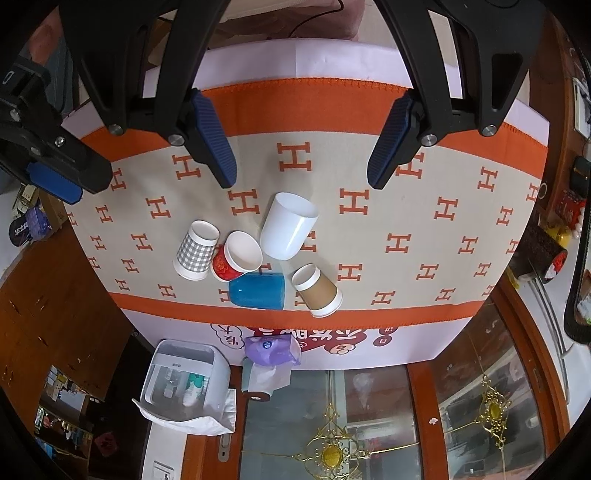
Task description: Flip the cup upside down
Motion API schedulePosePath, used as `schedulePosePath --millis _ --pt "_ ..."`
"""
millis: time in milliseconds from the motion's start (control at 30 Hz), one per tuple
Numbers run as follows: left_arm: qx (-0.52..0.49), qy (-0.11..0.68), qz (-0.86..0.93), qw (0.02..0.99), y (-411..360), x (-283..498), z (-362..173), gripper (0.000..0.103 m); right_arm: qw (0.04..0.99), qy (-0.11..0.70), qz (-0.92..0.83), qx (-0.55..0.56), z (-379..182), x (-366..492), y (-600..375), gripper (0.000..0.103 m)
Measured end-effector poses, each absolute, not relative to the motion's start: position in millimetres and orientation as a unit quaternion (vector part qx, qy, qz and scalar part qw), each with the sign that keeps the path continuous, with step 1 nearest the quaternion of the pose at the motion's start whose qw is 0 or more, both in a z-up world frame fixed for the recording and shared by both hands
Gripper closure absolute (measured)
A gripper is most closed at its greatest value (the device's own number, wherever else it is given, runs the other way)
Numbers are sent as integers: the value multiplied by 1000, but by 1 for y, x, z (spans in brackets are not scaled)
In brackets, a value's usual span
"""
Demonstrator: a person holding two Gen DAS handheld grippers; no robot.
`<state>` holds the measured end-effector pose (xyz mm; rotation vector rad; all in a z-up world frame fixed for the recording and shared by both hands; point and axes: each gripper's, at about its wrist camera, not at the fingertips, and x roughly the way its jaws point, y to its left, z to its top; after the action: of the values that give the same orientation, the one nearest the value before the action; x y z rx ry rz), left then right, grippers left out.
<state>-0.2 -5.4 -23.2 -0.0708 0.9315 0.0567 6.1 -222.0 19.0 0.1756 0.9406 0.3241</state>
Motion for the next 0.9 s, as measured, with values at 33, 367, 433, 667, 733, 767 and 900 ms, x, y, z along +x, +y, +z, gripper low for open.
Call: schedulePosePath --millis 33,367,433,667,733,767,900 --pt "-34 450 28 892 -5 0 -24 32 875 451 156 84 19 7 -222 27" --pt "-30 459 28 887 -4 7 -28 32 874 453 155 87 14 9 -221 27" --pt "-29 461 28 887 -3 9 -28 32 873 454 154 88 12 10 -219 27" --pt "-25 467 24 883 -1 16 -31 32 872 457 154 89 9 13 -216 27" --pt "-25 470 24 882 1 19 -32 32 871 459 153 89 9 18 -214 27" --pt "-24 471 23 882 1 20 -32 32 871 459 152 90 8 20 -214 27" --pt "-17 475 20 880 3 27 -33 32 872 458 147 91 6 26 -211 27"
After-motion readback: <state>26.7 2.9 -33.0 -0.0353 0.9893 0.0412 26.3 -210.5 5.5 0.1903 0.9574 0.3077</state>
